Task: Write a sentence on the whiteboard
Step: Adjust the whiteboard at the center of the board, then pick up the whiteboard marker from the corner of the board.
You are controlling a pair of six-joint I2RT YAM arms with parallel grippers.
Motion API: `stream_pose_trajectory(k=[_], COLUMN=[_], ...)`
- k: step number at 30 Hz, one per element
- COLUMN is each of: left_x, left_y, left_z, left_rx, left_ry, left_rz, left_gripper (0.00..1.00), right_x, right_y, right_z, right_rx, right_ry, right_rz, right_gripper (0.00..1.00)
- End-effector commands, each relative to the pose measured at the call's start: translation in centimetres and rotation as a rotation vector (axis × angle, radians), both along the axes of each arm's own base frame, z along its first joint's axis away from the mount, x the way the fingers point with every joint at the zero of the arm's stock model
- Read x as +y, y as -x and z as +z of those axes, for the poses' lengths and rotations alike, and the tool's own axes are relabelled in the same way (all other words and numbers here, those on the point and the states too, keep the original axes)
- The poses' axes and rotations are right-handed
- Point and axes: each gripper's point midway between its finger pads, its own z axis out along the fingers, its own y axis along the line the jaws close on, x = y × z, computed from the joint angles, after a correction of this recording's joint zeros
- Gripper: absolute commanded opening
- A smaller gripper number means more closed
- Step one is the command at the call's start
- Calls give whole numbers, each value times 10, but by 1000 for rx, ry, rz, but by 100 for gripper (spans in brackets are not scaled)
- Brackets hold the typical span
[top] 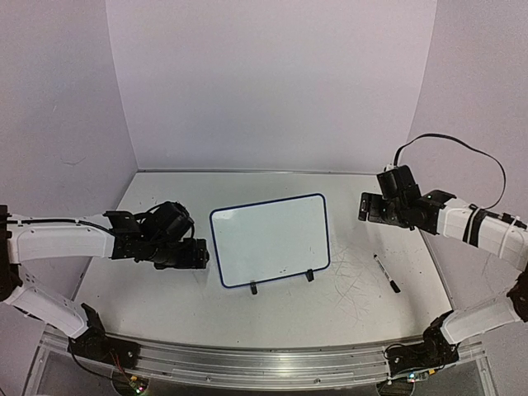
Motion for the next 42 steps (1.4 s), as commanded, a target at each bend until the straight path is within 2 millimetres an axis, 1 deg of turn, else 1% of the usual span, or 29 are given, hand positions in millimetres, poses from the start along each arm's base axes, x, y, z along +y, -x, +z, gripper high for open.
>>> stream_pose_trajectory(k=[1,3,9,13,16,20,22,24,28,30,34,35,37,40,42], left_x=[21,12,-10,-19,-30,-44,-45,-41,-33,-26,-3,2,8,12,13], left_y=[-13,-20,-32,-39,-44,-46,-45,-41,-35,-33,-34,-36,-39,-43,-45], left_z=[-3,-7,-5,3,7,6,6,6,9,12,28,36,49,73,91], left_rx=[-8,6,4,-24,-38,-38,-39,-41,-45,-60,-120,-144,-179,-245,-292], left_ry=[-80,-105,-65,-23,16,37,37,39,44,34,-17,-22,-19,4,20], left_rz=[53,37,20,23,13,-5,-12,-10,-8,0,34,38,48,47,42], left_gripper=[91,91,91,91,91,91,91,91,93,95,99,99,99,100,99], right_x=[-9,-13,-21,-20,-18,-16,-15,-15,-13,-16,-21,-22,-17,-20,-23], right_y=[5,6,10,10,11,9,9,10,14,16,23,27,36,51,57], right_z=[11,11,8,-1,-5,-1,1,1,-8,-21,-64,-77,-105,-134,-147], right_rx=[-31,-36,-24,0,15,11,6,5,34,84,281,338,462,591,636], right_ry=[17,28,28,25,27,21,14,9,-19,-46,-118,-120,-119,-83,-64], right_rz=[-23,-41,-94,-94,-84,-73,-71,-72,-59,-62,-40,-37,-12,-13,-20], right_gripper=[98,98,98,98,98,98,98,98,98,98,87,83,77,73,73])
